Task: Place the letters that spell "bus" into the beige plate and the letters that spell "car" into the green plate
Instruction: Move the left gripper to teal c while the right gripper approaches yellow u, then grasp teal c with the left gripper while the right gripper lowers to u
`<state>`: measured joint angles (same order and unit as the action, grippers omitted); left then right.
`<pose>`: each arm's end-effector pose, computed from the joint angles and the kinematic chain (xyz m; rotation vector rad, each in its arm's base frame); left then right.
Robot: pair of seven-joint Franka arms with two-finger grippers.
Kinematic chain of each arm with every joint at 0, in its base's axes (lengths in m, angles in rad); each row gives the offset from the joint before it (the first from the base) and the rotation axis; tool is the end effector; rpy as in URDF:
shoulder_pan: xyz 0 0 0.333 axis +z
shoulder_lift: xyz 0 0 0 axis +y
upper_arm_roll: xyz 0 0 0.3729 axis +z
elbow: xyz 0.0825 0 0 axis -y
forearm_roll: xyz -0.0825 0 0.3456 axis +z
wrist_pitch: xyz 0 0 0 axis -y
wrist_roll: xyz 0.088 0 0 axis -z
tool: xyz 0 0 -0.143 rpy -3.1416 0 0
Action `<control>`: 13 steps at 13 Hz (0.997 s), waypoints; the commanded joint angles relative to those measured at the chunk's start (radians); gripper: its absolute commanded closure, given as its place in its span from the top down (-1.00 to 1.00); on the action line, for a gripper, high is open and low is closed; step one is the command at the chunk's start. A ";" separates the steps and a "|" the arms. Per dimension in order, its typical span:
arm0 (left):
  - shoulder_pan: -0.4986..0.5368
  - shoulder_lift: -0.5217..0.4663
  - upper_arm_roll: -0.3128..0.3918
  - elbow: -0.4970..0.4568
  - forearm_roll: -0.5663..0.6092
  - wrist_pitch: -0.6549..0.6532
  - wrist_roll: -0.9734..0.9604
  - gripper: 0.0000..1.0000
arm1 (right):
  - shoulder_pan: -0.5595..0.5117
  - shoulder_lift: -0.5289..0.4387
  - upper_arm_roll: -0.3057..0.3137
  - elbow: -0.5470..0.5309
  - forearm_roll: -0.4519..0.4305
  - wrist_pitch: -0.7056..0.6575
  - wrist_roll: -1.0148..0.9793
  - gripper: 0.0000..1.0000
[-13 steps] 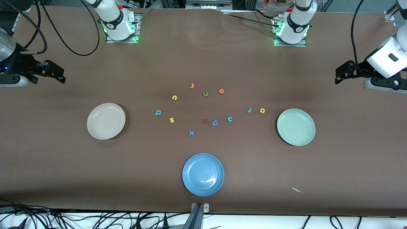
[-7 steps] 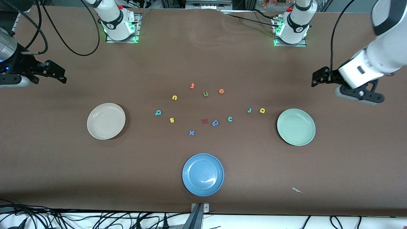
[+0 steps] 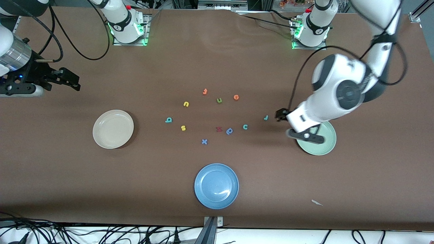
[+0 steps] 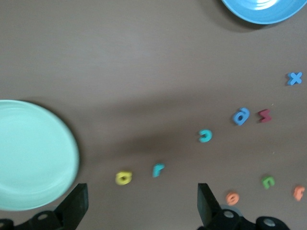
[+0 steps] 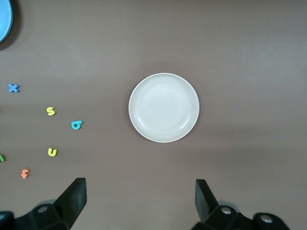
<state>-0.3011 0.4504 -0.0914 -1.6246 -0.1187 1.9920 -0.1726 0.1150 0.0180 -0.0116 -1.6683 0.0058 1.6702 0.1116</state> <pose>0.6042 -0.2534 0.3903 3.0089 -0.2403 -0.1804 0.5248 0.0553 0.6021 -3.1377 0.0138 0.0260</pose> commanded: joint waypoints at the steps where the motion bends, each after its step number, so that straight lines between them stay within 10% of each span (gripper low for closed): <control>1: -0.079 0.077 0.013 0.026 0.020 0.077 -0.138 1.00 | 0.076 0.026 -0.001 -0.010 0.013 0.032 0.120 1.00; 6: -0.162 0.247 0.012 0.028 0.094 0.350 -0.255 0.86 | 0.234 0.069 -0.001 -0.112 0.013 0.166 0.366 1.00; 13: -0.220 0.295 0.016 0.006 0.094 0.352 -0.258 0.27 | 0.426 0.207 -0.001 -0.251 0.011 0.333 0.649 0.99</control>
<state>-0.5132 0.7436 -0.0875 -1.6228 -0.0481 2.3583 -0.4191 0.5005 0.2029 -0.0026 -1.8915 0.0071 1.9666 0.6932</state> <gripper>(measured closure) 0.352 0.000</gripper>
